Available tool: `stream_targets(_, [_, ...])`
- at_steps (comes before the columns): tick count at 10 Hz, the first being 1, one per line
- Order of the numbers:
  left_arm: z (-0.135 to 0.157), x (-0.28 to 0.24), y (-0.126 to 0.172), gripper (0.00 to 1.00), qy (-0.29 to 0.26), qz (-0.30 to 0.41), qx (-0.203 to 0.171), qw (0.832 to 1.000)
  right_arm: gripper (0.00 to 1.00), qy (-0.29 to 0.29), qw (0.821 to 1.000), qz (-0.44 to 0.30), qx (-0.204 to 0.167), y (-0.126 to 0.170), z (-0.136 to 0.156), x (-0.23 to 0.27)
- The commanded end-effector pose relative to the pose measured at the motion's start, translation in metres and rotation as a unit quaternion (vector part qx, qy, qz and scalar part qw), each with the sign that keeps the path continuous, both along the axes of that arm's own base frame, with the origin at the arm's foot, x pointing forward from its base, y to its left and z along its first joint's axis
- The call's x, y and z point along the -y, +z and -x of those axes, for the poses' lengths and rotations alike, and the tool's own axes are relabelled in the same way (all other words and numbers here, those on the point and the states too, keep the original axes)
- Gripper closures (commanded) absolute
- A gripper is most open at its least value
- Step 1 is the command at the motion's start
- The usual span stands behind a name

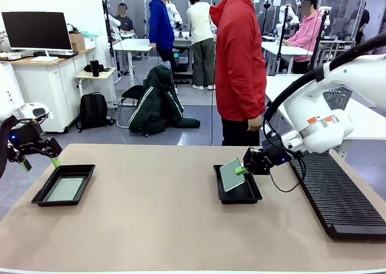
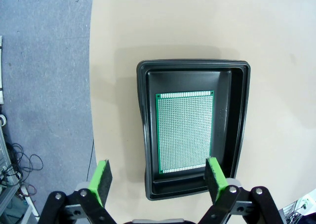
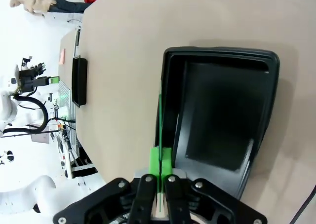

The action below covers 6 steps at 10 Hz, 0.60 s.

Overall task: Inspect and transfer BCBs to ESD trays.
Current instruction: Pick up the Blank PCB from the PCB Rack and place it in the right ESD tray.

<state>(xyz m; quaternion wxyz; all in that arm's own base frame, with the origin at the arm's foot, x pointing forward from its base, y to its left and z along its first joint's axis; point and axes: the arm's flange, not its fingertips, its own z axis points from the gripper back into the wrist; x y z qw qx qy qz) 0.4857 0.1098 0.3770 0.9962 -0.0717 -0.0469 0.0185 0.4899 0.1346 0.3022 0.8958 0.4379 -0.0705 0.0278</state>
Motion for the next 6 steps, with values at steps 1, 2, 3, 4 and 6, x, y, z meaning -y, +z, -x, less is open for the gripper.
stream_targets(1, [0.0,-0.001,-0.002,0.0,-0.001,0.001,0.003,1.0,0.98,-0.006,1.0,-0.011,0.01,-0.015,-0.008,-0.004])
stream_targets(2, [0.0,-0.001,-0.002,0.0,-0.001,0.001,0.003,1.0,0.98,-0.006,1.0,-0.013,0.004,-0.022,-0.01,0.0])
stream_targets(3, [0.0,-0.001,-0.002,0.0,-0.001,0.001,0.003,1.0,0.98,-0.01,1.0,-0.014,-0.001,-0.028,-0.011,0.003])
stream_targets(4, [0.0,-0.001,-0.002,0.0,-0.001,0.001,0.003,1.0,0.98,-0.014,1.0,-0.017,-0.005,-0.033,-0.012,0.006])
stream_targets(6, [0.0,-0.001,-0.002,0.0,-0.001,0.001,0.003,1.0,0.98,-0.021,1.0,-0.022,-0.009,-0.042,-0.013,0.01])
